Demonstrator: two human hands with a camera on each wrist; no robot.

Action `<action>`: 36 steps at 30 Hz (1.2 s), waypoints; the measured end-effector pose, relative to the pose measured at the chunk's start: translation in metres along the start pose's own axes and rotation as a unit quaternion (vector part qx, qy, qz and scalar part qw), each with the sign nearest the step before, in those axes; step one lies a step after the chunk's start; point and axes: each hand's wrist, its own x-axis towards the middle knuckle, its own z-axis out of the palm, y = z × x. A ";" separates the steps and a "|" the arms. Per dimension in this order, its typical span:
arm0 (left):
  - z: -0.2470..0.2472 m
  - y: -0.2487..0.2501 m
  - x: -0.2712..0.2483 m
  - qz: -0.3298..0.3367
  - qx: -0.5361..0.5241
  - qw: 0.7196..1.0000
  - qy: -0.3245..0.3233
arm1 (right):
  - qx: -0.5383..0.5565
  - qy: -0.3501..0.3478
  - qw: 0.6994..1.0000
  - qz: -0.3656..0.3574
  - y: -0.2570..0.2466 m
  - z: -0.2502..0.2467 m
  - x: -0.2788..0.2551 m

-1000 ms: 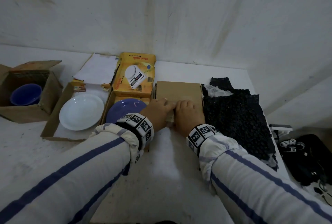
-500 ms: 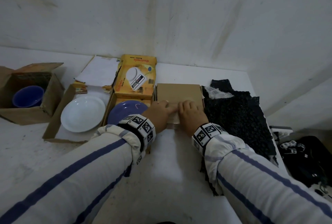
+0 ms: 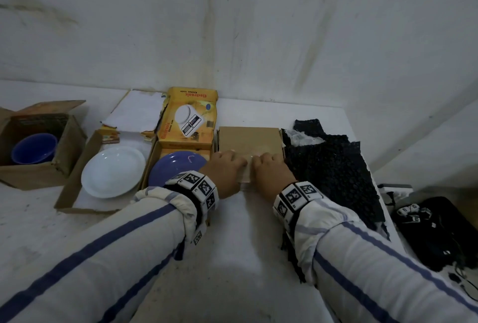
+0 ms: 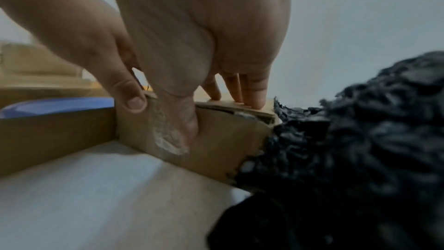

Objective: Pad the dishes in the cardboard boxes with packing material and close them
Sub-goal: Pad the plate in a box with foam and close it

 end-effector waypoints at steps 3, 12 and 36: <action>-0.004 0.008 0.000 -0.026 0.025 0.999 0.016 | 0.081 -0.033 0.996 0.016 0.012 -0.013 0.002; -0.032 0.066 0.023 0.002 -0.201 0.979 0.035 | 0.188 0.020 0.947 0.259 0.115 -0.066 -0.028; -0.019 0.098 0.011 -0.021 -0.522 0.851 -0.048 | 0.280 0.111 0.942 0.147 0.095 -0.068 -0.026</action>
